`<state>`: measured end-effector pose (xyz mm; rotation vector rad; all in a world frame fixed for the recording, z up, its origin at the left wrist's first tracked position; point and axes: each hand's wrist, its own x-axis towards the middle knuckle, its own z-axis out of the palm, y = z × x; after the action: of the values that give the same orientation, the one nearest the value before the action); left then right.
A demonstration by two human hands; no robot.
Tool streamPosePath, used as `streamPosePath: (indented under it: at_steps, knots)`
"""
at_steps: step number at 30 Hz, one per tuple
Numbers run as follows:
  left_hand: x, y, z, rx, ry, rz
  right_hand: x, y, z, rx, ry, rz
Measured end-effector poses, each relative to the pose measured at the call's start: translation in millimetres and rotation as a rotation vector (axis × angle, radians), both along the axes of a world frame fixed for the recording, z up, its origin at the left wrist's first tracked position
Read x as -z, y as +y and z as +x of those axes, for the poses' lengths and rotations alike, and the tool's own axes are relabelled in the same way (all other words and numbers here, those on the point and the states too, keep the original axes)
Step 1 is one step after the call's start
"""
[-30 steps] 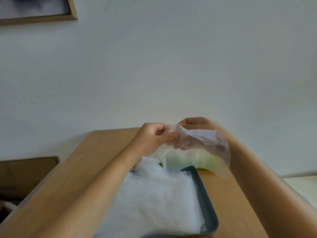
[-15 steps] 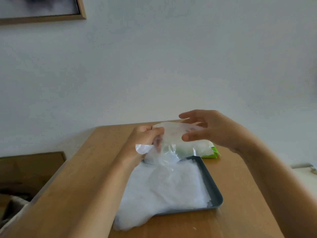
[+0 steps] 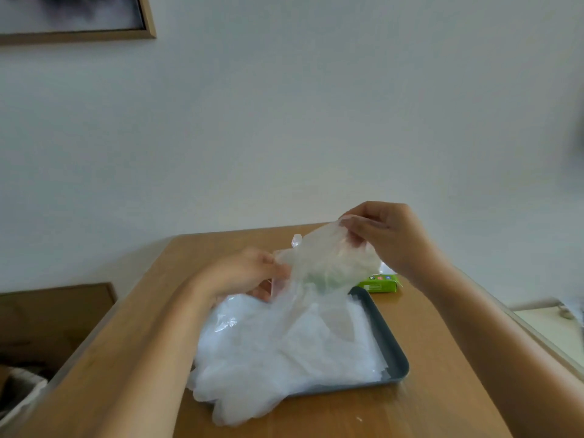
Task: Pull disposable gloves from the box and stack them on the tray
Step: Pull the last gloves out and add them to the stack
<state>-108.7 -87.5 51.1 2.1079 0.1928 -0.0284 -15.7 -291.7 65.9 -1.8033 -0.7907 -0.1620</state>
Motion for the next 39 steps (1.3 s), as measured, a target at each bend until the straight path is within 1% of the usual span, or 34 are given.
streamPosePath:
  at_steps: [2, 4, 5, 6, 9, 12, 14, 16, 19, 21, 23, 24, 27, 29, 32, 34, 37, 39]
  knots:
    - [-1, 2, -1, -0.004, -0.105, 0.056, -3, -2, -4, 0.046, -0.083, -0.085]
    - [-7, -10, -2, 0.027, -0.255, 0.002, -4, -1, -11, 0.076, -0.158, -0.191]
    - [-8, -17, -1, 0.059, -0.306, -0.029, -5, 0, -15, 0.078, -0.170, -0.236]
    - [-8, -26, 0, 0.085, -0.343, -0.016, -6, 1, -19, 0.083, -0.166, -0.274]
    - [-2, -47, 2, 0.090, -0.377, 0.143, -7, 4, -26, 0.125, -0.175, -0.347]
    - [4, -48, 9, 0.026, -0.422, 0.284, -8, 1, -29, 0.117, -0.212, -0.376]
    - [2, -42, 11, -0.018, -0.388, 0.295, -11, -2, -30, 0.065, -0.167, -0.327]
    - [-3, -34, 6, 0.014, -0.297, 0.174, -15, -6, -30, -0.016, -0.062, -0.221]
    - [-14, -23, -7, 0.088, -0.189, -0.157, -19, -11, -27, -0.122, 0.166, -0.071]
    - [-19, -18, -11, 0.050, -0.193, -0.285, -15, -12, -24, -0.156, 0.292, -0.013]
    - [-22, -9, -12, -0.053, -0.195, -0.382, -9, -11, -24, -0.162, 0.373, -0.009]
    - [-23, -5, -13, -0.077, -0.185, -0.375, -6, -10, -25, -0.166, 0.407, -0.012]
    - [-24, 10, -14, -0.060, -0.087, -0.208, 5, -4, -28, -0.212, 0.497, -0.026]
    - [-17, 19, -12, -0.070, 0.018, -0.059, 17, 1, -25, -0.170, 0.492, -0.105]
    - [1, 25, -3, -0.084, 0.253, 0.176, 44, 5, -13, -0.026, 0.378, -0.355]
    - [15, 28, 3, -0.077, 0.413, 0.268, 66, 5, -5, 0.018, 0.289, -0.488]
    - [26, 33, 9, -0.095, 0.501, 0.386, 96, 4, -1, 0.047, 0.154, -0.602]
    - [28, 36, 11, -0.119, 0.491, 0.529, 110, 6, 1, 0.087, 0.018, -0.680]
